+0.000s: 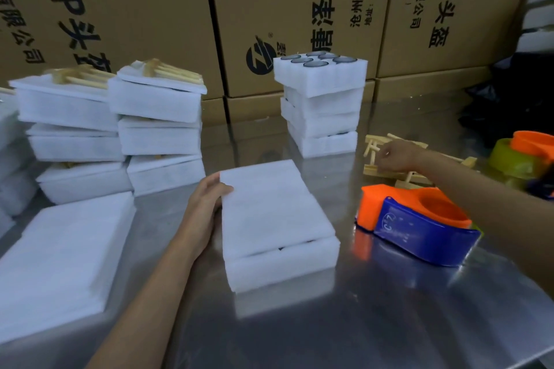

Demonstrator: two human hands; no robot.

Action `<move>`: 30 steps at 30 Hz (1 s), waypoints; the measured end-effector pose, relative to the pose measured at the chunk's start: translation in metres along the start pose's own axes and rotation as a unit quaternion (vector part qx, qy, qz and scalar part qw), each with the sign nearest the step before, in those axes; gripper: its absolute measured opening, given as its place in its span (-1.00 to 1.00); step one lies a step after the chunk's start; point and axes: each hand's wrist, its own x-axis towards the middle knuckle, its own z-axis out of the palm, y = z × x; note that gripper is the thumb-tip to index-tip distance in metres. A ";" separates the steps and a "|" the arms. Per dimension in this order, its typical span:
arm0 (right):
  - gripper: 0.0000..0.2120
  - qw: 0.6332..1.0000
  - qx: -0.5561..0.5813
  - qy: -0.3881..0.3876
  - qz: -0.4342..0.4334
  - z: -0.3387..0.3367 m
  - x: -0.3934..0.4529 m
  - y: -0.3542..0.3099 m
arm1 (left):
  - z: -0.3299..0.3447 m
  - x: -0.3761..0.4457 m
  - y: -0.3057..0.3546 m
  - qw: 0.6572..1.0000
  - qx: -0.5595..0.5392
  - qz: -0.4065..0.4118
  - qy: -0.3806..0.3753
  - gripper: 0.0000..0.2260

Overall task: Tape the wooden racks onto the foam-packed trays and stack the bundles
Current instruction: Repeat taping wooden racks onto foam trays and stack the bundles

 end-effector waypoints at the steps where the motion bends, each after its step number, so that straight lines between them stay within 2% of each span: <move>1: -0.71 1.000 -0.025 -0.016 0.005 0.004 0.004 0.001 | -0.001 0.000 0.000 1.000 -0.004 -0.001 -0.003 -0.68; 4: -0.79 0.999 0.034 0.009 0.018 0.015 0.011 0.001 | -0.001 0.001 0.001 1.000 -0.012 -0.002 -0.007 -0.70; 8: -0.86 0.983 0.160 0.086 -0.038 0.009 0.013 -0.018 | -0.002 0.001 0.002 1.000 -0.020 -0.006 -0.009 -0.70; 10: -0.92 0.955 0.265 0.120 -0.056 -0.002 0.008 -0.032 | -0.002 0.001 0.002 1.000 -0.022 -0.009 -0.012 -0.69; 13: -0.85 0.894 0.425 0.118 -0.081 -0.023 -0.008 -0.055 | -0.002 0.000 0.003 1.000 -0.023 -0.012 -0.011 -0.69; 15: -0.75 0.856 0.500 0.094 -0.097 -0.035 -0.024 -0.067 | -0.002 0.000 0.003 1.000 -0.022 -0.013 -0.009 -0.68; 17: -0.58 0.836 0.532 0.053 -0.126 -0.044 -0.036 -0.073 | -0.002 0.000 0.003 1.000 -0.022 -0.013 -0.010 -0.67; 19: -0.49 0.815 0.555 0.010 -0.168 -0.048 -0.048 -0.081 | -0.003 0.000 0.003 1.000 -0.024 -0.015 -0.014 -0.66; 21: -0.52 0.797 0.569 0.000 -0.200 -0.049 -0.059 -0.092 | -0.003 0.001 0.003 0.999 -0.025 -0.018 -0.015 -0.61; 25: -0.78 0.743 0.625 0.071 -0.229 -0.045 -0.082 -0.114 | -0.003 0.001 0.002 0.999 -0.037 -0.018 -0.014 -0.57; 27: -0.81 0.749 0.612 0.124 -0.222 -0.031 -0.096 -0.126 | -0.002 0.000 0.002 0.999 -0.037 -0.017 -0.014 -0.57; 30: -0.87 0.824 0.510 0.151 -0.195 0.015 -0.119 -0.145 | -0.002 0.000 0.001 0.999 -0.037 -0.017 -0.010 -0.62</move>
